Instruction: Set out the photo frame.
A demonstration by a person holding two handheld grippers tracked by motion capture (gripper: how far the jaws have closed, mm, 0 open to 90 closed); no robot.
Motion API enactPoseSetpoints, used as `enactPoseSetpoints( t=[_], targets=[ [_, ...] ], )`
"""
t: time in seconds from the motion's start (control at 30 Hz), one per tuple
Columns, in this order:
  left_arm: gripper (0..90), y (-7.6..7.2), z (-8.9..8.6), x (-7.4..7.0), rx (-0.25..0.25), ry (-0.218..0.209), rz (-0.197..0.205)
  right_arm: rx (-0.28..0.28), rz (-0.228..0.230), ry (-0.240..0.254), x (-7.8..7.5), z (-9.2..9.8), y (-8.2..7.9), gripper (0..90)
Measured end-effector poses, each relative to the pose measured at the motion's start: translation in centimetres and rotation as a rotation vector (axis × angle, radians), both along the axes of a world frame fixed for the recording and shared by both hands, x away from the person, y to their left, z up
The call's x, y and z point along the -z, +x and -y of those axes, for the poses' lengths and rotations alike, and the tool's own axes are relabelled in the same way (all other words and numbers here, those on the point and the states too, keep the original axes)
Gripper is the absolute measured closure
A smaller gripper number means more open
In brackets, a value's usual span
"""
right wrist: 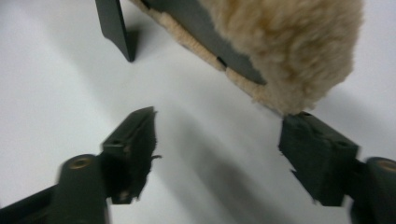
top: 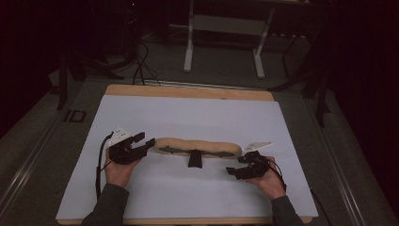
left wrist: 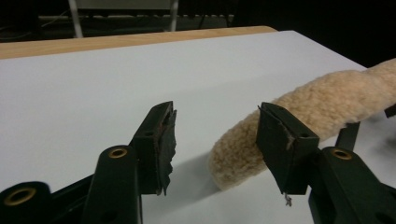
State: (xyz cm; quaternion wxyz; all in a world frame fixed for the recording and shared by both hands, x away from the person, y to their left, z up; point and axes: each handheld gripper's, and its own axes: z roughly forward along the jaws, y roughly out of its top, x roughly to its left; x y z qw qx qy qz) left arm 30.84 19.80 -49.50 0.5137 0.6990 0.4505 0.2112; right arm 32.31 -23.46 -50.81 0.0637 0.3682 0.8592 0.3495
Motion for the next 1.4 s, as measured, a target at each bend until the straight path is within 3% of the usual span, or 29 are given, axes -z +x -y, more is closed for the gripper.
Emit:
enactPoseSetpoints(
  t=[0.27, 0.37, 0.53, 0.77, 0.9, 1.07, 1.4],
  targets=[
    [53.1, 0.2, 0.5, 0.1, -0.018, 0.021, 0.02, -0.023, -0.018, 0.0, 0.0, -0.3, -0.1, 40.0],
    [54.3, 0.5, 0.6, 0.2, -0.013, 0.01, 0.017, -0.04, -0.014, 0.006, -0.1, -0.5, -0.2, 49.8],
    [62.4, 1.0, 0.5, 0.5, 0.003, 0.018, 0.0, -0.068, 0.028, 0.01, -0.1, -1.3, -0.5, 66.1],
    [79.2, 0.9, 0.9, 0.5, 0.028, 0.071, 0.003, -0.032, 0.09, -0.012, -0.1, -2.2, -0.7, 81.5],
    [84.7, 0.9, 1.4, 0.6, 0.035, 0.102, 0.006, -0.009, 0.114, -0.01, -0.3, -2.3, -0.8, 86.6],
    [89.7, 1.0, 1.3, 0.6, 0.044, 0.091, 0.007, 0.021, 0.137, -0.001, -0.5, -2.0, -0.7, 87.9],
    [90.0, 1.4, 1.5, 0.8, 0.042, 0.079, -0.013, 0.056, 0.134, 0.036, -0.8, -1.7, -0.5, 89.7]
  ],
)
